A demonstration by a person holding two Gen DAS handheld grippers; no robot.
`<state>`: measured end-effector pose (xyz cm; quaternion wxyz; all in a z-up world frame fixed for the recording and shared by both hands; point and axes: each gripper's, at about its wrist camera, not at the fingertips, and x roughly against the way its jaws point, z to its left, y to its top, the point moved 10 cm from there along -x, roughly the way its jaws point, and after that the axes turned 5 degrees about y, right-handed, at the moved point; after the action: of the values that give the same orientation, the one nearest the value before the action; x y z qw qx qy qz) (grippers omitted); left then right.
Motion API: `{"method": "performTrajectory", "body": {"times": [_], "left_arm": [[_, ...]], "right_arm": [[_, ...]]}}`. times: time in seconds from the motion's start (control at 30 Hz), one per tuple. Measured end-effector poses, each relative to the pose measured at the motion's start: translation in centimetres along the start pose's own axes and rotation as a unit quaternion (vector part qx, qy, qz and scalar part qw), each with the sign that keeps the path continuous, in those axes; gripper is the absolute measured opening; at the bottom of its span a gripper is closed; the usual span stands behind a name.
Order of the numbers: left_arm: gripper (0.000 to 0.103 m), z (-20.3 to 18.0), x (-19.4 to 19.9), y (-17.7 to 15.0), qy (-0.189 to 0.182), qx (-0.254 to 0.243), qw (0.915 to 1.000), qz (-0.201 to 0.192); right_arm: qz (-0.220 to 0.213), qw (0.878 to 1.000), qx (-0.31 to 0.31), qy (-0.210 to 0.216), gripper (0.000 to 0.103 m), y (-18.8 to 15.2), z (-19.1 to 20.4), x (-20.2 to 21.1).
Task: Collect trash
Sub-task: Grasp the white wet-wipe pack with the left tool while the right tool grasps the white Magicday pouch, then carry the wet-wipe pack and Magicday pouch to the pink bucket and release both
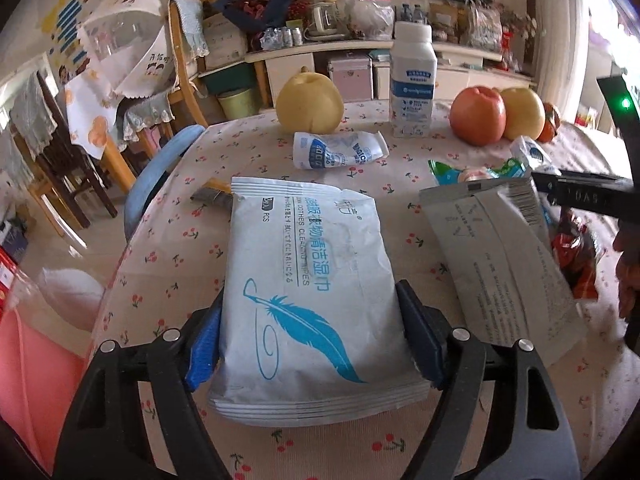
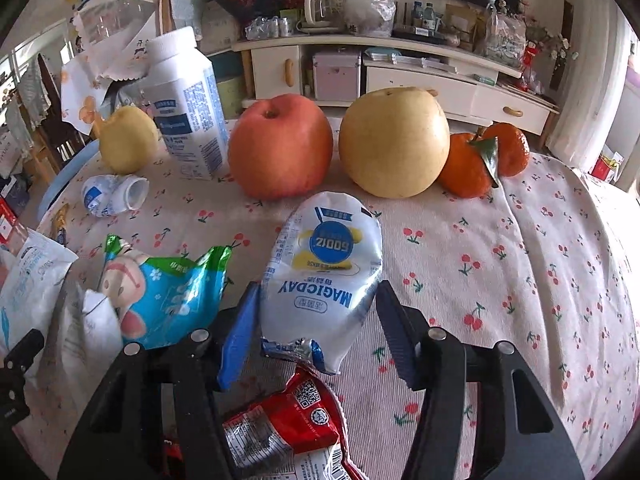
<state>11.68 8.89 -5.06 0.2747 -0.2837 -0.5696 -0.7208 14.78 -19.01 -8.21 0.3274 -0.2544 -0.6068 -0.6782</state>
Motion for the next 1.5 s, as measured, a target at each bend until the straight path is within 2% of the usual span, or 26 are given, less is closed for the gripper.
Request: {"method": "performTrajectory", "body": {"times": [0.33,0.53,0.77,0.97,1.5], "left_arm": [[0.078,1.5,2.0,-0.5,-0.045,0.044,0.9979,-0.016],[0.078,4.0,3.2,-0.6,-0.066,0.089,0.9935,-0.027],[0.078,7.2,3.9,-0.7,-0.060,0.120,0.9903,-0.037],[0.078,9.8,4.5,-0.9,-0.050,0.140,0.9880,-0.042],[0.078,16.7,7.2,-1.9,-0.018,0.189,0.9795,-0.068]], "right_arm": [[-0.033,0.999,-0.014,0.010,0.059,-0.3,0.6,4.0],[-0.047,0.999,-0.009,0.021,0.059,-0.7,2.0,5.9],[-0.068,0.997,0.005,0.028,0.059,-1.1,4.7,8.4],[-0.064,0.997,0.013,0.038,0.059,-2.7,7.4,9.6],[-0.053,0.992,0.064,0.093,0.059,-6.0,18.5,12.1]]}}
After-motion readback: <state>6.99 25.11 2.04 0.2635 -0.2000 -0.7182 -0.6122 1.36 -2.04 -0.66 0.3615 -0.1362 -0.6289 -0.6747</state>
